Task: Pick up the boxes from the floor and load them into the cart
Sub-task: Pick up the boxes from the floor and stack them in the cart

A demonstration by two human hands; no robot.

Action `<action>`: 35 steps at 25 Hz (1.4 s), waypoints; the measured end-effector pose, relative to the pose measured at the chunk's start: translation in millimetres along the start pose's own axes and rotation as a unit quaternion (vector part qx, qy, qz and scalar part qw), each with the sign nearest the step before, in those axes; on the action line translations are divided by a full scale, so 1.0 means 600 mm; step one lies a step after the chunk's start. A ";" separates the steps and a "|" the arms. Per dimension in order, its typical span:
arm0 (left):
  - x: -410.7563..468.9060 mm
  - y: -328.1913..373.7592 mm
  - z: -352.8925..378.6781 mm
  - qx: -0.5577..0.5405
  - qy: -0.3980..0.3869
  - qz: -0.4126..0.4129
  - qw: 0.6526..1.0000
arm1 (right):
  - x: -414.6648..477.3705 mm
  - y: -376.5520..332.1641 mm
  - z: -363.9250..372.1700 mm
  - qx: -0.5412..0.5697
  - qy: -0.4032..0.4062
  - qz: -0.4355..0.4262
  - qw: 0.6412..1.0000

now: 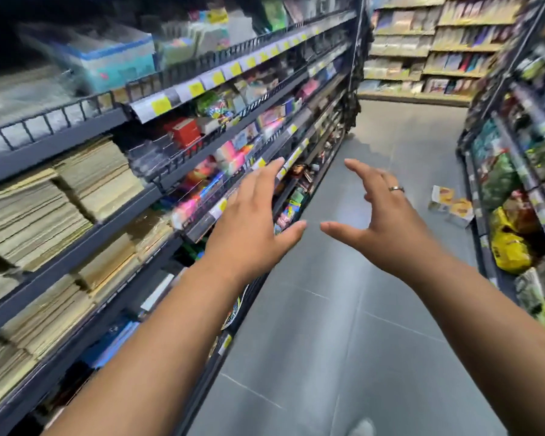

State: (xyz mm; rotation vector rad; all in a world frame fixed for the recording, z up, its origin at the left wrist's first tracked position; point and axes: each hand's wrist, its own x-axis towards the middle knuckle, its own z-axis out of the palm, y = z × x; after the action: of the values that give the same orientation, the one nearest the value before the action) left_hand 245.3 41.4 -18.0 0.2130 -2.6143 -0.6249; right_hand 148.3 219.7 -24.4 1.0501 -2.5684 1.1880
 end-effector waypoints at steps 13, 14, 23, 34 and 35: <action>0.420 0.197 0.324 -0.074 -0.050 0.090 0.992 | 0.208 0.404 -0.261 -0.044 0.068 0.123 0.989; 0.450 0.212 0.352 -0.078 -0.057 0.101 0.990 | 0.219 0.435 -0.276 -0.046 0.073 0.135 0.987; 0.751 0.305 0.610 -0.125 -0.135 0.156 0.970 | 0.358 0.701 -0.366 -0.069 0.102 0.238 0.963; 1.174 0.338 0.874 -0.137 -0.219 0.230 0.938 | 0.627 0.987 -0.435 -0.063 0.166 0.362 0.915; 1.201 0.341 0.897 -0.141 -0.226 0.231 0.936 | 0.642 1.014 -0.440 -0.052 0.171 0.370 0.912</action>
State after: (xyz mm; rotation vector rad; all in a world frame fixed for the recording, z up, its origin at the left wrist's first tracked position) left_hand -649.4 257.9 -78.5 -0.6949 -2.7927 -0.9447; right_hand -573.7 472.4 -78.2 -0.2047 -2.7398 1.1879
